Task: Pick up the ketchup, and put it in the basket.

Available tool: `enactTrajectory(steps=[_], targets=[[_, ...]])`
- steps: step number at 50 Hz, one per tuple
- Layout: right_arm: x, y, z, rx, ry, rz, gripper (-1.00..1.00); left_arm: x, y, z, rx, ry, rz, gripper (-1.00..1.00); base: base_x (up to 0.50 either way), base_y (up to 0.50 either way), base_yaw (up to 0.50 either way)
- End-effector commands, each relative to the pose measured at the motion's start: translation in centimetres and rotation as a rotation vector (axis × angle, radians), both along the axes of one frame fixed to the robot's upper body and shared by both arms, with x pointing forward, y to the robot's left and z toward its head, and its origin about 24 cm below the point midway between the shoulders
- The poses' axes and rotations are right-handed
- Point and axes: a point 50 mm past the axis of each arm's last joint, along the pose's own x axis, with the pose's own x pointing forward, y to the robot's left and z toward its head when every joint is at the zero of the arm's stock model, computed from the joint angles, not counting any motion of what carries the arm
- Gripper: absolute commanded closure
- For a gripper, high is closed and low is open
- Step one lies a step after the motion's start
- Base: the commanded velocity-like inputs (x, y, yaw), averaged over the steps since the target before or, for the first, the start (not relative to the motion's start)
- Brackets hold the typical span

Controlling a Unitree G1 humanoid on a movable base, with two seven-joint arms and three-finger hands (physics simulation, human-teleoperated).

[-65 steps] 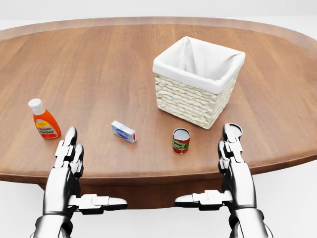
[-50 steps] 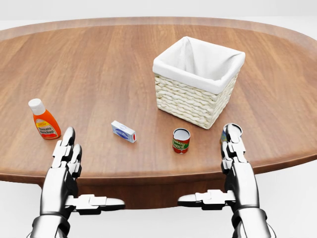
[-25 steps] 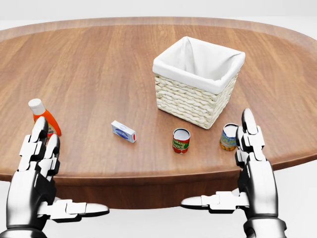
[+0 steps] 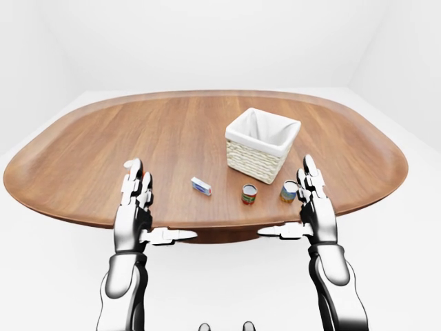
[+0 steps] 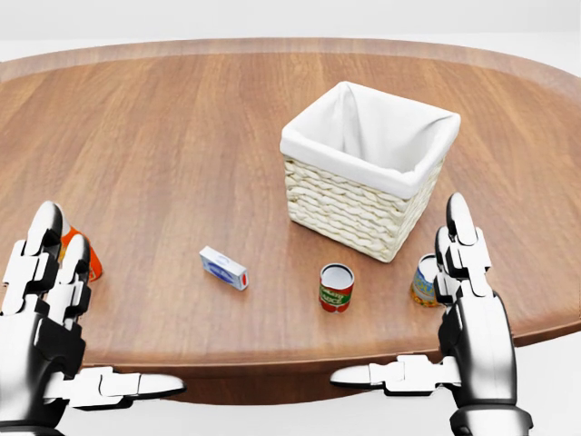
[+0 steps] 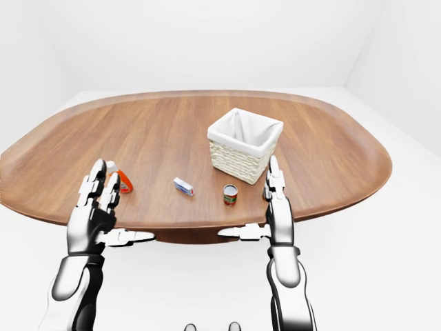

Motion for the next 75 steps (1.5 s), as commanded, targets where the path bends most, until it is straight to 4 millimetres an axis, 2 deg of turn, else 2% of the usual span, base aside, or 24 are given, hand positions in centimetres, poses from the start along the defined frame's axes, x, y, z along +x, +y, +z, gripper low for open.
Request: enactTrajectory(steps=[1, 4, 15, 19, 21, 29, 32, 47, 67, 75], targets=[[-0.1, 0.1, 0.2, -0.006, -0.008, 0.006, -1.0, -0.1, 0.1, 0.5, -0.008, -0.022, 0.003, -1.0, 0.5, 0.0, 0.0], [-0.1, 0.1, 0.1, -0.006, -0.005, 0.006, -1.0, -0.1, 0.1, 0.0, -0.011, -0.004, 0.002, -1.0, 0.5, 0.0, 0.0], [0.0, 0.0, 0.0, -0.012, -0.001, -0.013, -1.0, -0.1, 0.2, 0.4, -0.005, -0.019, 0.005, -1.0, 0.5, 0.0, 0.0], [0.0, 0.0, 0.0, -0.009, 0.001, -0.012, -1.0, -0.1, 0.2, -0.1, -0.013, 0.003, 0.005, -1.0, 0.0, 0.0, 0.0], [0.0, 0.0, -0.1, -0.007, 0.002, -0.009, -1.0, -0.2, 0.2, 0.5, -0.013, -0.024, 0.006, -1.0, 0.0, 0.0, 0.0], [-0.1, -0.1, 0.0, -0.009, 0.001, -0.013, -1.0, -0.2, 0.2, 0.1, -0.016, -0.008, 0.003, -1.0, 0.0, 0.0, 0.0], [-0.3, -0.2, 0.2, -0.004, -0.009, -0.009, -1.0, -0.4, 0.2, 0.7, -0.016, -0.035, -0.001, -1.0, 0.0, 0.0, 0.0], [-0.2, -0.1, 0.0, -0.031, -0.002, -0.022, -1.0, -0.2, 0.2, 0.6, -0.009, -0.028, 0.0, -1.0, 0.0, 0.5, 0.0], [-0.1, -0.2, 0.3, 0.0, -0.016, -0.02, -1.0, -0.2, 0.4, 0.8, -0.022, -0.041, 0.013, -1.0, 0.0, 0.01, 0.0], [-0.2, -0.2, 0.4, -0.005, -0.018, -0.02, -1.0, -0.1, 0.6, 1.1, -0.034, -0.052, 0.022, -1.0, 0.49, 0.09, 0.0]])
